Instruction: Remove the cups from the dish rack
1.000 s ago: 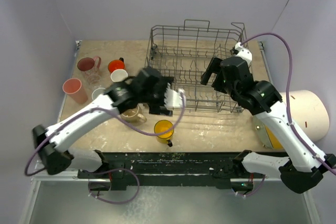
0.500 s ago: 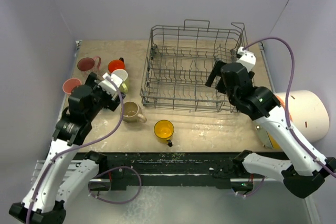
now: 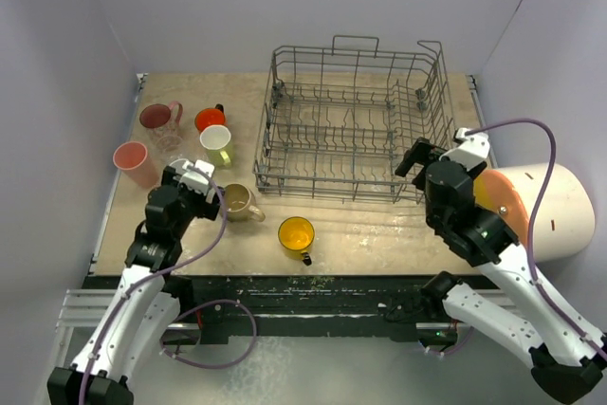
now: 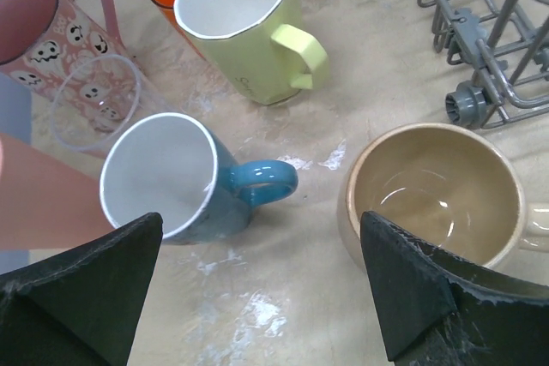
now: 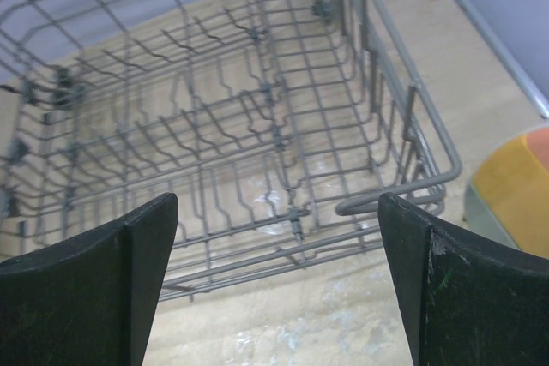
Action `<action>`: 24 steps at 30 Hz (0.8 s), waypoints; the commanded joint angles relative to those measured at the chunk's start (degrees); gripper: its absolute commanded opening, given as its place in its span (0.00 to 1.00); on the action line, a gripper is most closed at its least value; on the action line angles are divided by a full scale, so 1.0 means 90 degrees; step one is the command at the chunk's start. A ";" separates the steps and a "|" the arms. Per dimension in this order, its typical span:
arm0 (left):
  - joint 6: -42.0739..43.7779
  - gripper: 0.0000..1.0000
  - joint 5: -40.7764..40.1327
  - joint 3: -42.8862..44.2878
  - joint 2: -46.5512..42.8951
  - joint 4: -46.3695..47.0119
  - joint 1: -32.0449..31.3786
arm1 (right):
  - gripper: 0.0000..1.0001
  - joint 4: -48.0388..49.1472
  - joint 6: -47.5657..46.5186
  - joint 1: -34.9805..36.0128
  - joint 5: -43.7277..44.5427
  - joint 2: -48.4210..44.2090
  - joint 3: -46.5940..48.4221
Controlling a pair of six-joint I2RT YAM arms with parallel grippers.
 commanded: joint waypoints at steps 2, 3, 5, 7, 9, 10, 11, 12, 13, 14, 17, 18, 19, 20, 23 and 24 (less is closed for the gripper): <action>-0.0542 0.99 0.0752 -0.0782 -0.0773 0.1234 0.0143 | 1.00 -0.0743 0.0711 0.0001 0.1368 0.0368 -0.0046; -0.0651 0.99 0.0717 -0.0900 -0.0860 0.1363 0.0144 | 1.00 -0.0887 0.0820 0.0002 0.1518 0.0387 -0.0048; -0.0721 0.99 0.0845 -0.1034 -0.0832 0.1427 0.0144 | 1.00 -0.0942 0.1017 -0.0003 0.1771 0.0338 -0.0164; -0.0641 0.95 0.1082 -0.1177 -0.0676 0.1534 0.0166 | 1.00 -0.0657 0.0740 -0.0007 0.2000 0.0230 -0.0394; -0.0577 0.93 0.1250 -0.1552 -0.0567 0.1960 0.0207 | 1.00 -0.0358 0.0563 -0.0004 0.2376 0.0138 -0.0710; -0.0522 0.94 0.1406 -0.1674 -0.0534 0.2171 0.0212 | 1.00 -0.0329 0.0611 -0.0006 0.2578 0.0125 -0.0864; -0.0500 0.96 0.1479 -0.1653 -0.0482 0.2177 0.0226 | 1.00 -0.0325 0.0692 -0.0004 0.2781 0.0133 -0.1018; -0.0527 0.96 0.1481 -0.1643 -0.0422 0.2185 0.0264 | 1.00 -0.0330 0.0802 -0.0006 0.2958 0.0162 -0.1170; -0.0586 0.96 0.1435 -0.1648 -0.0405 0.2220 0.0330 | 1.00 -0.0452 0.1047 0.0002 0.3074 0.0226 -0.1290; -0.0651 0.96 0.1400 -0.1673 -0.0423 0.2258 0.0405 | 1.00 -0.0657 0.1435 0.0002 0.3220 0.0292 -0.1398; -0.0858 0.99 0.0910 -0.1896 -0.0891 0.2229 0.0524 | 1.00 -0.1745 0.3220 -0.0014 0.3622 0.0546 -0.1463; -0.0950 0.99 0.0671 -0.2076 -0.1211 0.2266 0.0525 | 1.00 -0.2184 0.3828 -0.0005 0.3867 0.0630 -0.1428; -0.0985 0.99 0.0595 -0.2233 -0.1525 0.2223 0.0525 | 1.00 -0.2409 0.4247 0.0000 0.4001 0.0723 -0.1446; -0.0969 0.99 0.0695 -0.2326 -0.1830 0.2107 0.0525 | 1.00 -0.2606 0.4652 -0.0005 0.4127 0.0806 -0.1524; -0.0914 0.99 0.0824 -0.2441 -0.2196 0.1971 0.0525 | 1.00 -0.2830 0.5355 -0.0004 0.4273 0.1085 -0.1742; -0.0907 0.99 0.0814 -0.2423 -0.2114 0.2018 0.0525 | 1.00 -0.2780 0.5379 -0.0001 0.4259 0.1207 -0.1769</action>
